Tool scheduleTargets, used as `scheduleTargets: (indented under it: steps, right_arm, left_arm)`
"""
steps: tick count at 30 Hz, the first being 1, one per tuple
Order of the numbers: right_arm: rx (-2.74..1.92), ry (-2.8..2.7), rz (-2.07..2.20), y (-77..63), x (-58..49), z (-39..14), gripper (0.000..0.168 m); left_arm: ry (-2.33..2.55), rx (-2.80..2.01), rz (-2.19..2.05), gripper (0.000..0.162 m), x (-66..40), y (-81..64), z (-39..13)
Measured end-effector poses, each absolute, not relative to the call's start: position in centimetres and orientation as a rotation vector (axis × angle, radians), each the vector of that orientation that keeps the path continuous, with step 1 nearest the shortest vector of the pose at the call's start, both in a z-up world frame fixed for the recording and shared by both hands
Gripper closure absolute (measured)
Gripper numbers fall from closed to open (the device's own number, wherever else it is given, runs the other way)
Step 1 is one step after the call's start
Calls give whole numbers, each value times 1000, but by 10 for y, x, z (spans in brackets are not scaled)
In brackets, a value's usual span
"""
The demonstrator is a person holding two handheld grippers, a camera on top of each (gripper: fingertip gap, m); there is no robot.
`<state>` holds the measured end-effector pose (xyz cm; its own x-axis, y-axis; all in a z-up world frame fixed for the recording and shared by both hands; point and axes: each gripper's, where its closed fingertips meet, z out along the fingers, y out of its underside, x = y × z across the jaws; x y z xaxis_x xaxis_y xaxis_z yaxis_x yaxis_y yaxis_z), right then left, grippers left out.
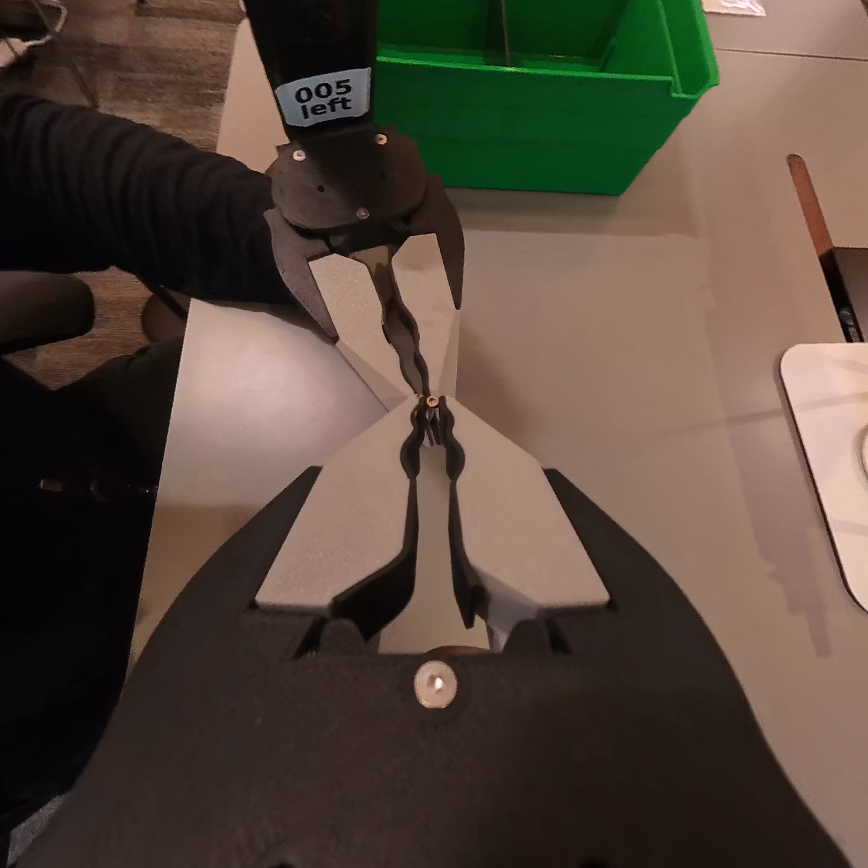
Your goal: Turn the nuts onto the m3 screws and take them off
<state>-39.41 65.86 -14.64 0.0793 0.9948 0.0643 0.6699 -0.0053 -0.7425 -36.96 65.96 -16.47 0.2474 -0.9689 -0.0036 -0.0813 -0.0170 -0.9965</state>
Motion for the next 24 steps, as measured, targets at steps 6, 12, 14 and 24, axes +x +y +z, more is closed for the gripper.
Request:
scheduleTargets:
  steps: [6,12,14,24]
  right_arm:
    - [-1851,-1495,730,660,-391,-148,166]
    - [-1940,-1365,729,667,-389,-156,166]
    - [-1962,-1315,725,670,-388,-158,166]
    - [-2117,-1037,731,682,-379,-179,166]
  left_arm:
    - [1067,-1397,-941,162,-367,662,-166]
    - [1051,-1450,-882,162,-365,669,-175]
    - [1038,-1471,-876,162,-364,671,-177]
    - [1011,-1602,-782,162,-359,682,-200]
